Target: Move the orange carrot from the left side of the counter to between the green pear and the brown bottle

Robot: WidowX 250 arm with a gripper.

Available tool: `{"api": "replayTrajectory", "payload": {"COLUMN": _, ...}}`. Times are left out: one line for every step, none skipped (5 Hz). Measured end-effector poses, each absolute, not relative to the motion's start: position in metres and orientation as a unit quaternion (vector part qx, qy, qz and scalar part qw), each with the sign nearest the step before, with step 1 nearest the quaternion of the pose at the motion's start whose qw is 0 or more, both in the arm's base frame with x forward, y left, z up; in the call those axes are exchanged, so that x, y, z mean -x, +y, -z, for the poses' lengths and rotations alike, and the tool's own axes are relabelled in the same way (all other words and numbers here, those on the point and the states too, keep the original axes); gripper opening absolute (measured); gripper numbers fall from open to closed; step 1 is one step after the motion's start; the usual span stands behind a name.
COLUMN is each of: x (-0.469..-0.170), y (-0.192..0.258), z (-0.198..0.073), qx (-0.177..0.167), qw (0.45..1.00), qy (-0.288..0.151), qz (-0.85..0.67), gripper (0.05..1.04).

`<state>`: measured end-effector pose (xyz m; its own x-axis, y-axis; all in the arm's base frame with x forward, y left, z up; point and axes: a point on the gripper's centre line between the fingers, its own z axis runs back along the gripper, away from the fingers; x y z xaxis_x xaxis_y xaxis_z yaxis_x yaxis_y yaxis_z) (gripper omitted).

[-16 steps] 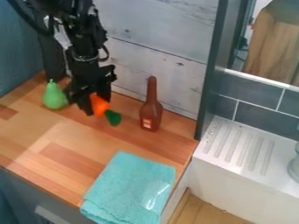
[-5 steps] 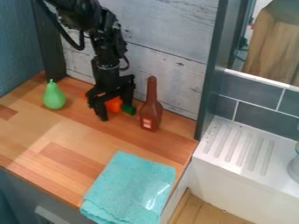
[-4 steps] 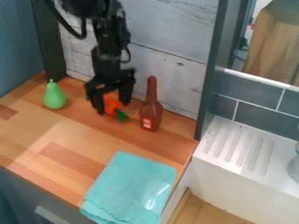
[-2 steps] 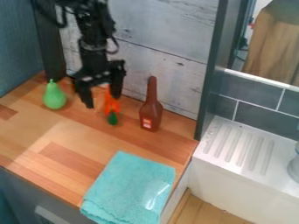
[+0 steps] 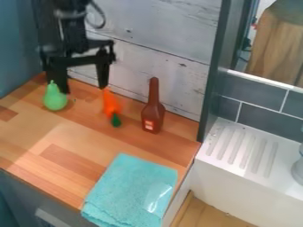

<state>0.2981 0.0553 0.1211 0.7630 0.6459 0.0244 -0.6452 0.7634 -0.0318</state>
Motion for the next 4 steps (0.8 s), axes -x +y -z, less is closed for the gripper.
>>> {"api": "replayTrajectory", "payload": {"x": -0.265, "y": 0.015, "z": -0.138, "qx": 0.0, "qw": 0.975, "qy": 0.001, "qz": -0.221, "gripper": 1.001}}
{"api": "replayTrajectory", "payload": {"x": -0.253, "y": -0.026, "z": -0.131, "qx": -0.021, "qw": 0.993, "qy": 0.018, "qz": -0.115, "gripper": 1.001}}
{"api": "replayTrajectory", "payload": {"x": -0.247, "y": -0.044, "z": -0.106, "qx": -0.031, "qw": 0.995, "qy": 0.052, "qz": -0.073, "gripper": 1.001}}
{"api": "replayTrajectory", "payload": {"x": -0.246, "y": -0.041, "z": -0.1, "qx": -0.009, "qw": 0.997, "qy": 0.057, "qz": -0.043, "gripper": 1.001}}
